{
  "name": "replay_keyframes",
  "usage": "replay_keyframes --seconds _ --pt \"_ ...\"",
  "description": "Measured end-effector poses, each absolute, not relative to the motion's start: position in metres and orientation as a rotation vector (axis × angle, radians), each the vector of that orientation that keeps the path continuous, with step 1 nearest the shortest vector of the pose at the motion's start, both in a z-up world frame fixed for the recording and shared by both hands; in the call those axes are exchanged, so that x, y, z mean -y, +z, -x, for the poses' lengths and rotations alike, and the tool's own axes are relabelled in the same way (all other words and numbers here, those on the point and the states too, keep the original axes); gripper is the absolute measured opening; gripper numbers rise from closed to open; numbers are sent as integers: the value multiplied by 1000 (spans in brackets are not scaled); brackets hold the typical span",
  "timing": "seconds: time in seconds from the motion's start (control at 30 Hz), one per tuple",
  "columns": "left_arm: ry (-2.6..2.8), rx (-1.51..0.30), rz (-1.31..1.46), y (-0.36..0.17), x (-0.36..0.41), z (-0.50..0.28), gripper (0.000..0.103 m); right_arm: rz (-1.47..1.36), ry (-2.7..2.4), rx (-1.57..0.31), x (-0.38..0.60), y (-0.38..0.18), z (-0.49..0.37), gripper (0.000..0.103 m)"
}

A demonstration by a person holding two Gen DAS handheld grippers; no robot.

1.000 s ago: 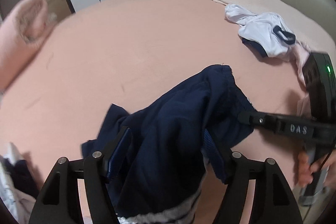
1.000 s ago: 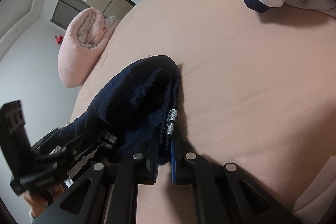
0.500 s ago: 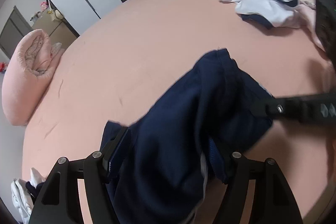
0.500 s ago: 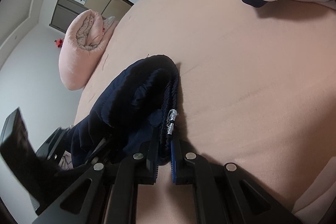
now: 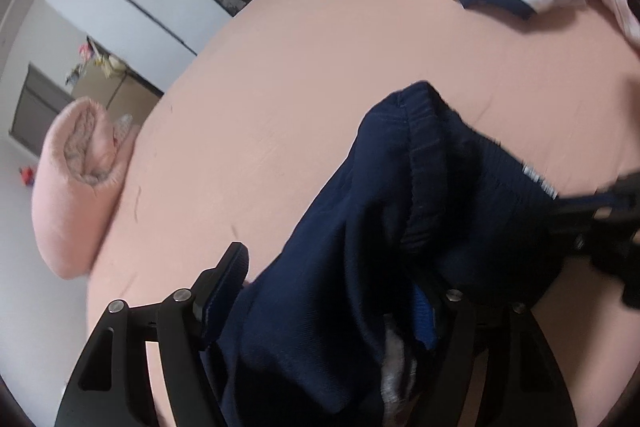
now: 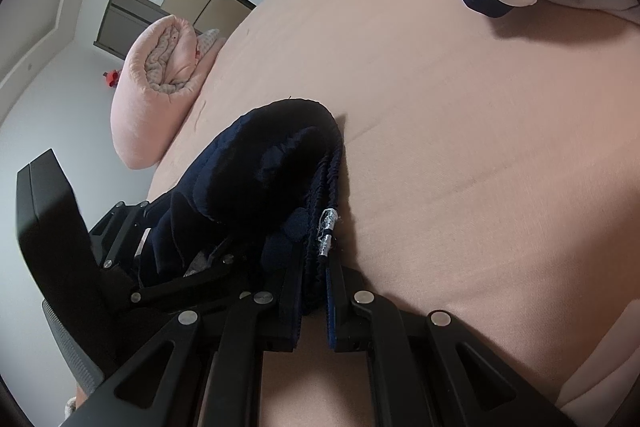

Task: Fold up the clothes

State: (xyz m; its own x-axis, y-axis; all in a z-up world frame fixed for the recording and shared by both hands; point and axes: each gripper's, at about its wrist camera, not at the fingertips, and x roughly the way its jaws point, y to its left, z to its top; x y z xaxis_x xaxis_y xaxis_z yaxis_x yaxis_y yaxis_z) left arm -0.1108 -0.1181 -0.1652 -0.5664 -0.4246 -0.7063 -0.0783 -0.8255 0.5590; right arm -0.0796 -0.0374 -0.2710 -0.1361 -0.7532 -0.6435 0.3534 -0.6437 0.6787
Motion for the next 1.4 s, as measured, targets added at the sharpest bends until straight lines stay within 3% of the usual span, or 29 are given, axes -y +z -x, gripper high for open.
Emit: replay_keyframes --seconds 0.47,0.5,0.6,0.67,0.73,0.93,1.13,1.4 --pt "-2426 785 -1266 -170 116 111 78 -1380 -1939 470 45 -267 77 4" --pt "-2430 762 -1283 -169 118 112 75 -1386 -1946 463 46 -266 76 4" --pt "-2489 656 -1343 -162 121 113 43 -1395 -1981 421 52 -260 73 6" --pt "-2514 595 -1342 -159 123 109 38 -1388 -2023 344 59 -254 68 6" --pt "-2509 565 -1299 -157 128 105 26 -1374 -2068 268 66 -247 63 7" --pt "-2572 158 -1218 -123 172 88 24 -1300 -2171 82 82 -224 46 8" --pt "-2597 -39 -1168 -94 199 64 24 -1176 -2290 56 75 -188 37 8" --pt "-2619 -267 -1073 -59 241 43 23 -915 -2432 -133 78 -123 22 8"
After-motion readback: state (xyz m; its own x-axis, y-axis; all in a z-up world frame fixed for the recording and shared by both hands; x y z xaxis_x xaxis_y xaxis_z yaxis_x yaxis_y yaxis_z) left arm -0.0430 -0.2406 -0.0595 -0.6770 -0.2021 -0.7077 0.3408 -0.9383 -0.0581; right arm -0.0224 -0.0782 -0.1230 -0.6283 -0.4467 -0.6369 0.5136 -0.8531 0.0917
